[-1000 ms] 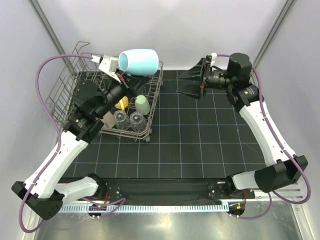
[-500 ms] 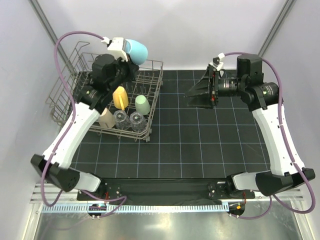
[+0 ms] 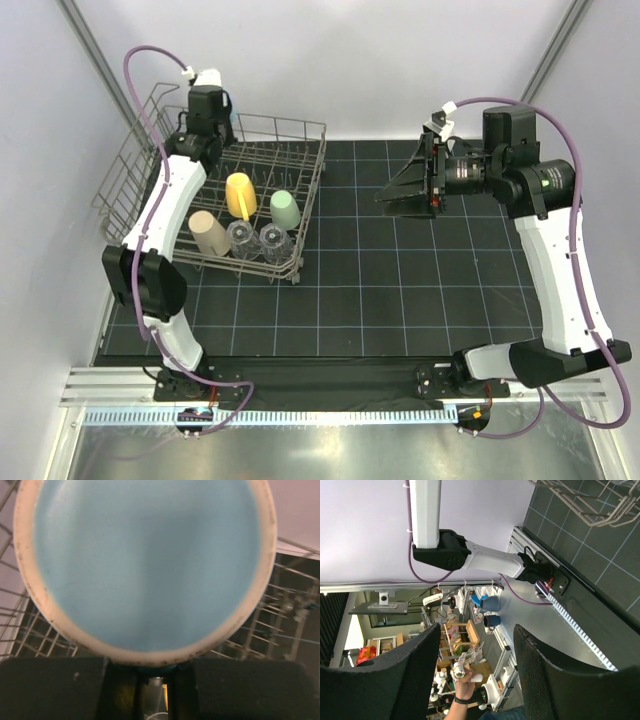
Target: Load the cups into the dish rack
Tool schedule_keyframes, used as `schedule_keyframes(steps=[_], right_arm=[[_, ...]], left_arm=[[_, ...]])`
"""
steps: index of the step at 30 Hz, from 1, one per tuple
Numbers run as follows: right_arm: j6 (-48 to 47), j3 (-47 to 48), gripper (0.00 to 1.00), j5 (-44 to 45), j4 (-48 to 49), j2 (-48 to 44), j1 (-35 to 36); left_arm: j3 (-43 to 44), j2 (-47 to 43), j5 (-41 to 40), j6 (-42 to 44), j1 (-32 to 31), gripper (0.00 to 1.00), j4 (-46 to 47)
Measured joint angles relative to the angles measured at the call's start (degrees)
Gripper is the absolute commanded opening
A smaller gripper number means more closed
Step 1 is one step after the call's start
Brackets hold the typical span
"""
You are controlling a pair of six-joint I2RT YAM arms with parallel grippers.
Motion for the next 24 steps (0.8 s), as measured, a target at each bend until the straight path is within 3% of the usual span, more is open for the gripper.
schedule_keyframes(steps=[8, 24], right_arm=[[-1.3, 1.9, 0.62, 0.1, -1.1, 3.8, -3.9], [-0.8, 1.9, 0.62, 0.7, -0.8, 6.4, -7.4]], left_arm=[[3.7, 7.9, -3.3, -1.8, 6.3, 0.0, -4.1], [4.2, 13.4, -4.4, -5.0, 9.3, 0.0, -6.6]])
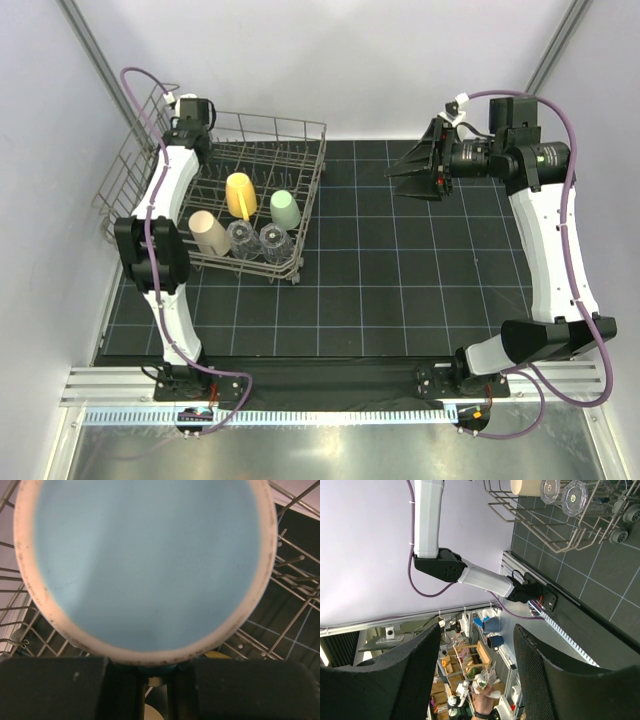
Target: Load the cups into the dish rack
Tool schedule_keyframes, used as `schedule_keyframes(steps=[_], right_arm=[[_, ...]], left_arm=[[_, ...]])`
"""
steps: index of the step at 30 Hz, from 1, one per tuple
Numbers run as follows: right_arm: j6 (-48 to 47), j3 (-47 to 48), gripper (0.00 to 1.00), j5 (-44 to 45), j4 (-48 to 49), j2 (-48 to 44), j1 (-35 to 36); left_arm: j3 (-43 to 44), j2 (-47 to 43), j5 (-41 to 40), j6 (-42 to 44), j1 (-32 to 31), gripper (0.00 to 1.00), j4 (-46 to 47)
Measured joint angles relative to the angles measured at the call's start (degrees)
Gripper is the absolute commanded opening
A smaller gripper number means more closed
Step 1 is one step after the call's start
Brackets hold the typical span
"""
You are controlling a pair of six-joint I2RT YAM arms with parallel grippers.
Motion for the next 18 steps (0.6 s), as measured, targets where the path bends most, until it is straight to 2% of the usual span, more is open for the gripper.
schedule_keyframes(steps=[18], right_arm=[[1.3, -1.6, 0.61, 0.2, 1.9, 0.3, -0.5]], left_arm=[[1.2, 3.3, 1.9, -6.4, 0.1, 0.0, -3.7]])
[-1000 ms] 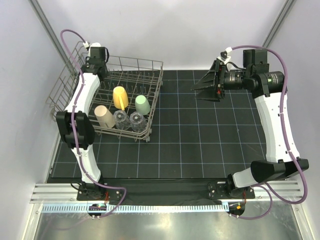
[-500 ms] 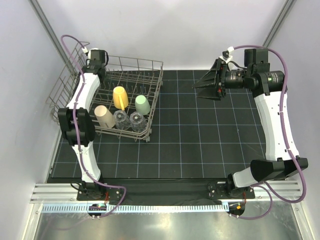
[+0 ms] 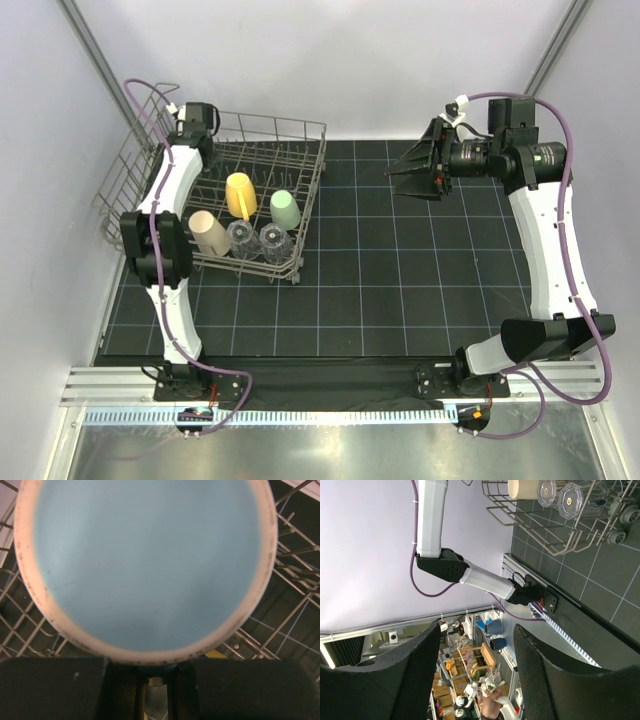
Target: Load the cups into the dish rack
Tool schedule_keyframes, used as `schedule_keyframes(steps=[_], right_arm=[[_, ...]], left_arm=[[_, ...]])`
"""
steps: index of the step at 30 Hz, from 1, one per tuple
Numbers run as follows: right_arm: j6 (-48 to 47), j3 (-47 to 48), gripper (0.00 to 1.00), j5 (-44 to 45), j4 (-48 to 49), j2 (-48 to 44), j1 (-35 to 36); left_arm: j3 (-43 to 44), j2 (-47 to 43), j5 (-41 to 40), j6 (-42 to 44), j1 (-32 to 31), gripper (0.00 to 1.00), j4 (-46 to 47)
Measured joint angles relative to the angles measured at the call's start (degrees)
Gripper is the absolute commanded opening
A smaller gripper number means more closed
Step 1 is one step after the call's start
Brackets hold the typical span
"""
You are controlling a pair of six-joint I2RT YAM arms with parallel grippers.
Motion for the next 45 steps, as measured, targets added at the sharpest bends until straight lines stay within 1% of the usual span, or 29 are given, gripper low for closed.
schedule_keyframes(steps=[12, 25, 29, 31, 34, 35, 39, 40, 42, 43, 45], right_arm=[[0.2, -0.1, 0.62, 0.0, 0.9, 1.3, -0.2], [0.5, -0.1, 0.62, 0.0, 1.3, 2.5, -0.3], [0.7, -0.1, 0.62, 0.0, 1.3, 2.7, -0.5], [0.7, -0.1, 0.62, 0.0, 1.3, 2.8, -0.7], [0.9, -0.1, 0.62, 0.0, 1.3, 2.8, -0.9], [0.9, -0.1, 0.62, 0.0, 1.3, 2.8, -1.0], [0.9, -0.1, 0.62, 0.0, 1.3, 2.8, -1.0], [0.9, -0.1, 0.62, 0.0, 1.3, 2.8, -1.0], [0.9, -0.1, 0.62, 0.0, 1.3, 2.9, -1.0], [0.9, -0.1, 0.61, 0.0, 1.3, 3.0, -1.1], [0.9, -0.1, 0.61, 0.0, 1.3, 3.1, -1.2]], left_arm=[[0.1, 3.1, 0.6, -1.8, 0.2, 0.0, -1.2], [0.1, 5.4, 1.0, -3.8, 2.0, 0.0, -1.3], [0.1, 6.3, 1.1, -4.7, 2.0, 0.13, -1.3], [0.1, 6.7, 1.1, -5.4, 2.0, 0.15, -1.3], [0.1, 7.1, 1.4, -6.0, 2.0, 0.23, -1.3], [0.1, 7.1, 1.4, -6.2, 2.0, 0.28, -1.2], [0.2, 7.1, 1.2, -7.0, 2.3, 0.4, -0.6], [0.3, 7.1, 1.2, -7.1, 2.3, 0.45, -0.4], [0.4, 7.1, 1.2, -7.1, 2.4, 0.49, -0.3], [0.4, 7.1, 1.2, -7.2, 2.4, 0.53, -0.3], [0.4, 7.1, 1.2, -7.1, 2.4, 0.56, -0.3]])
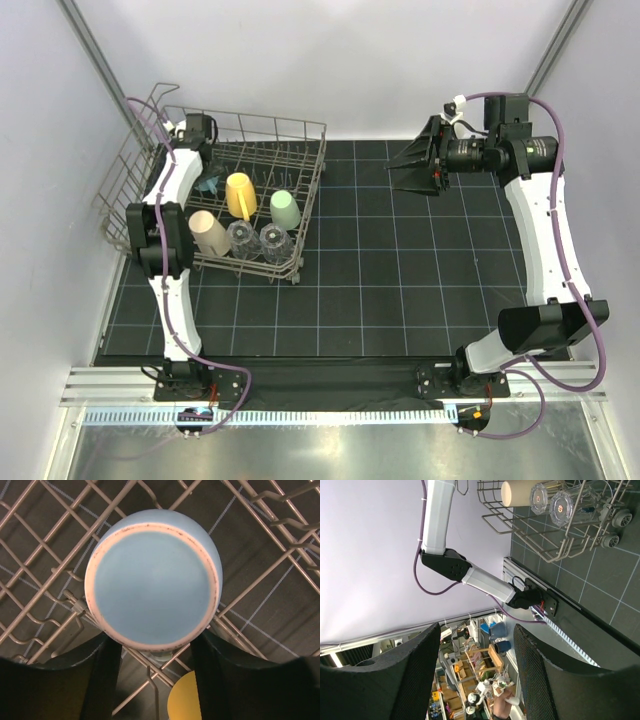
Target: Load the cups into the dish rack
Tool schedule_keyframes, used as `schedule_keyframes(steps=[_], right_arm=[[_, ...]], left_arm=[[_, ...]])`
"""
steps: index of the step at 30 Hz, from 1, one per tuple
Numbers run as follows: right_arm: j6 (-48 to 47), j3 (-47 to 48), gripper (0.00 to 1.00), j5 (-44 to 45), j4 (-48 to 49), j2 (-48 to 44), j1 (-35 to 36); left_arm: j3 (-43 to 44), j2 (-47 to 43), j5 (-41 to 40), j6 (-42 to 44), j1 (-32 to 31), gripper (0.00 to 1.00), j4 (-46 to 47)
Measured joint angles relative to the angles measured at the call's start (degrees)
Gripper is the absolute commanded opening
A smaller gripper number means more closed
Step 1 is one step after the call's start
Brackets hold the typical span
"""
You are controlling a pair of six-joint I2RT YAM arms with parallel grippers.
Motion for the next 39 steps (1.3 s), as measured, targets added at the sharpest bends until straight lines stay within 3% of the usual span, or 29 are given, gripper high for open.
schedule_keyframes(steps=[13, 21, 26, 30, 35, 39], right_arm=[[-2.3, 3.0, 0.62, 2.4, -2.6, 1.6, 0.0], [-7.0, 5.8, 0.62, 8.6, -7.3, 2.0, 0.1], [-9.0, 5.8, 0.62, 12.1, -9.6, 1.8, 0.9], [-10.3, 4.7, 0.65, 14.8, -10.7, 0.1, 2.8], [-12.0, 0.9, 0.85, 19.0, -11.3, -4.0, 8.2], [-11.7, -4.8, 0.93, 24.1, -9.6, -7.2, 14.8]], left_arm=[[1.9, -1.6, 0.3, 0.2, 0.2, 0.78, -0.4], [0.1, -13.7, 4.6, 0.5, -0.5, 0.89, 0.3], [-9.9, -28.4, 11.6, 0.8, -4.3, 0.98, 3.8], [-17.2, -37.3, 21.3, 1.0, -9.3, 1.0, 6.4], [-27.9, -45.7, 33.3, 1.2, -16.7, 1.0, 10.7], [-37.1, -53.5, 40.6, -0.4, -22.5, 1.0, 15.0]])
